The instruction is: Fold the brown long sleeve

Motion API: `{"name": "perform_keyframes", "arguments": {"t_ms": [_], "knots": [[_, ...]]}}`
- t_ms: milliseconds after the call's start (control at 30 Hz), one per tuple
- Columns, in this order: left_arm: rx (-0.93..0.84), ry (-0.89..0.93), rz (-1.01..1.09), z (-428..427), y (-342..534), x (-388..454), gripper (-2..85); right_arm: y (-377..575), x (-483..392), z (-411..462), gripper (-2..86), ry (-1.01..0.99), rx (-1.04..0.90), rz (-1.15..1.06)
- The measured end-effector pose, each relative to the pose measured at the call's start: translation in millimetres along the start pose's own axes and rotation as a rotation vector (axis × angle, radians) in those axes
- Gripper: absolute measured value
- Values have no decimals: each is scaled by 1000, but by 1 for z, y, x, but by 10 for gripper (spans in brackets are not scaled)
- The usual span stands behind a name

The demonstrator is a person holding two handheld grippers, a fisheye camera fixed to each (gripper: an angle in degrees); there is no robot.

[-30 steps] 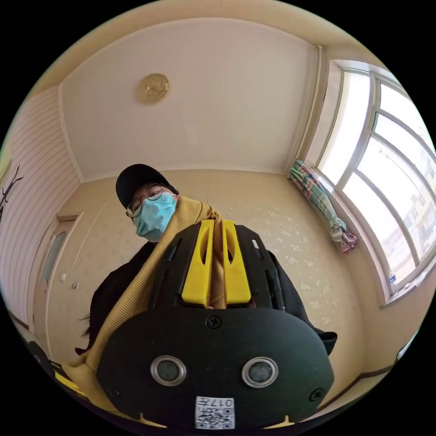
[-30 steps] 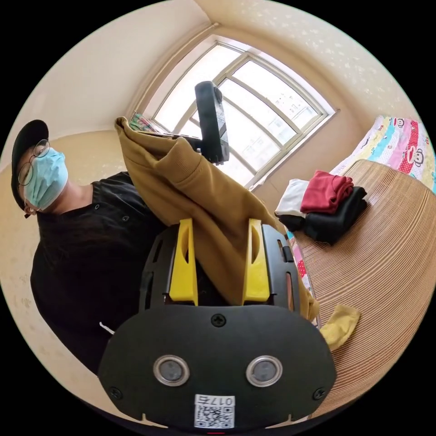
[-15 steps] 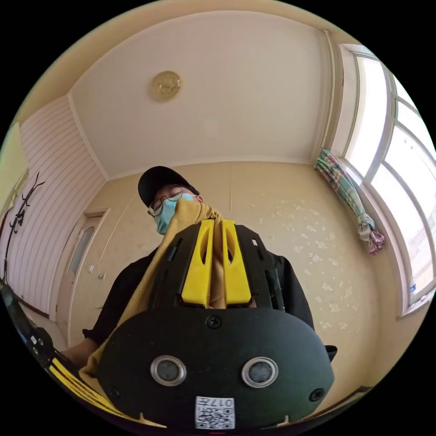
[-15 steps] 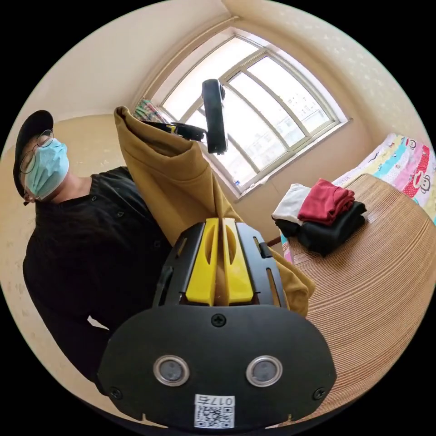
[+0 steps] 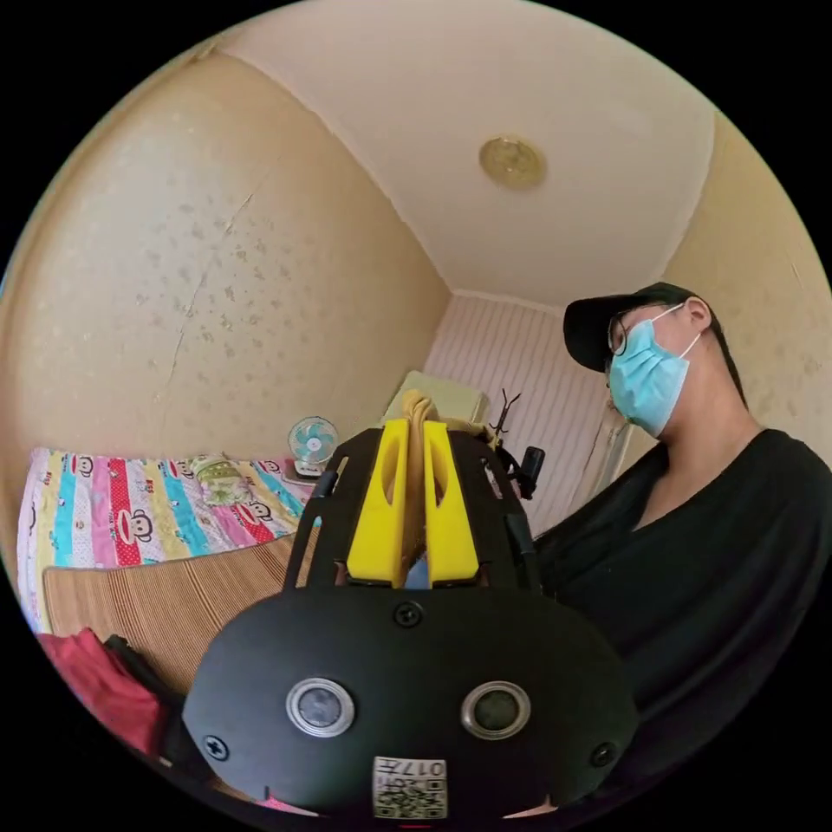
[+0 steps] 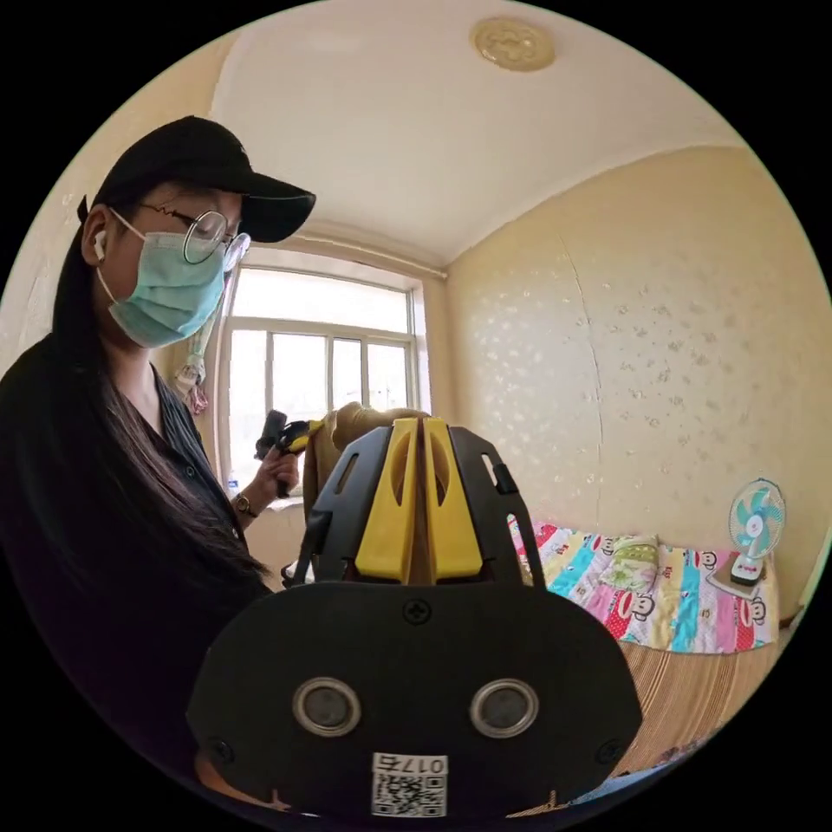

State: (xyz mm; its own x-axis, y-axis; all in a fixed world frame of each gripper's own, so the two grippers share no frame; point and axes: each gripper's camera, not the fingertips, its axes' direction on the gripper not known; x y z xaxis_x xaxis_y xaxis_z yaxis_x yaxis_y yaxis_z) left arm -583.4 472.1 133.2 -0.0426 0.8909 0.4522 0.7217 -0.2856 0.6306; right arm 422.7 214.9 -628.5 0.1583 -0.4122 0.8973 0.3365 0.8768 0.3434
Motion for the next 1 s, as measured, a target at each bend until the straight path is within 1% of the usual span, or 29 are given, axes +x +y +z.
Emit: {"name": "perform_keyframes", "arguments": {"t_ms": [67,133,200,233,300,367,400,467,500,533,567,600,633,667,700,733,767,800,833,867,900,967,1000], "knots": [[18,-135,96,5,-27,33,31,-46,-6,-4,12,11,43,-69],[81,-163,136,6,-51,48,31,-81,-2,-5,12,3,79,-104],[151,-153,133,9,-77,53,33,-116,8,2,12,61,63,-118],[174,-140,139,15,-97,52,33,-140,20,12,12,130,23,-118],[159,-195,145,36,-128,44,33,-174,51,39,12,201,-82,-123],[92,-353,101,83,-169,6,35,-201,116,94,14,273,-273,-97],[64,-390,87,98,-178,-10,36,-204,136,112,15,295,-334,-85],[-78,-515,-15,166,-204,-96,40,-191,231,193,20,373,-592,-50],[-113,-533,-57,184,-207,-124,41,-182,256,214,22,392,-651,-40],[-186,-551,-195,219,-206,-185,45,-156,309,255,27,436,-750,3],[-235,-563,-330,248,-198,-244,48,-124,359,291,32,467,-835,62],[-248,-583,-356,261,-192,-268,49,-106,382,306,34,482,-879,102],[-293,-677,-383,283,-175,-314,52,-69,422,329,42,480,-970,201],[-377,-802,-450,299,-151,-355,57,-35,449,339,48,444,-1011,301],[-425,-851,-493,304,-136,-374,63,-19,458,341,50,424,-1015,351],[-525,-884,-586,311,-101,-405,74,16,473,339,54,380,-1019,443],[-600,-849,-665,313,-60,-427,82,55,484,333,56,336,-1039,515],[-627,-827,-698,313,-38,-434,86,77,487,329,60,325,-1063,546],[-683,-811,-757,309,8,-444,89,122,492,318,67,329,-1135,607],[-754,-831,-816,304,53,-450,94,170,494,305,76,342,-1226,667],[-796,-845,-849,301,77,-452,96,192,493,297,81,349,-1275,695],[-964,-869,-981,290,161,-457,108,271,482,261,93,369,-1438,823],[-995,-874,-1007,287,179,-457,110,285,478,252,95,373,-1467,853]]}}
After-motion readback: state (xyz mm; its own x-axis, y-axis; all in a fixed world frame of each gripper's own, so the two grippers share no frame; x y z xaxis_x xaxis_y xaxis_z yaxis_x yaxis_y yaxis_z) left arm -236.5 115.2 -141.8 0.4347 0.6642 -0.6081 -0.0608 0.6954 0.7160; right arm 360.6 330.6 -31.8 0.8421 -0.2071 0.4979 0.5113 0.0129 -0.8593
